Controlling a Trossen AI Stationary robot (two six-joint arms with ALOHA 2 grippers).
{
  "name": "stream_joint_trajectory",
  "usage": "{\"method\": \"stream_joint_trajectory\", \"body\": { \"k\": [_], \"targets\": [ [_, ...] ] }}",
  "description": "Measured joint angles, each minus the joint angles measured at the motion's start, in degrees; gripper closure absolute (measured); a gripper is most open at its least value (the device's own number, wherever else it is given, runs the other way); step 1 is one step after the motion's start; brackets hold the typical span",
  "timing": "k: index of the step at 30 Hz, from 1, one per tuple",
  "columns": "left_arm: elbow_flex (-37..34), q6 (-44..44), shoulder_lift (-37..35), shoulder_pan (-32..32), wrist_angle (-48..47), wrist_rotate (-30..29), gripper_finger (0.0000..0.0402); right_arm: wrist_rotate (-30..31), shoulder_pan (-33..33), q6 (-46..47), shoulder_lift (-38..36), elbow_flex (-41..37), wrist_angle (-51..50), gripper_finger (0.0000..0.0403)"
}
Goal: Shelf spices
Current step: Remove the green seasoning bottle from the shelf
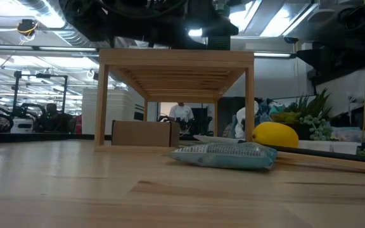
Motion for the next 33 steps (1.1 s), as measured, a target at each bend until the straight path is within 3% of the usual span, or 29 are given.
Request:
{"method": "stream_joint_trajectory", "body": {
  "k": [21, 33],
  "targets": [
    [0.0, -3.0, 0.0, -0.1, -1.1, -6.2, 0.0003, 0.0, 0.0, 0.0, 0.0, 0.0, 0.0, 0.0096],
    [0.0, -2.5, 0.0, -1.7, -3.0, -14.0, 0.0003, 0.0, 0.0, 0.0, 0.0, 0.0, 0.0, 0.0096]
  ]
}}
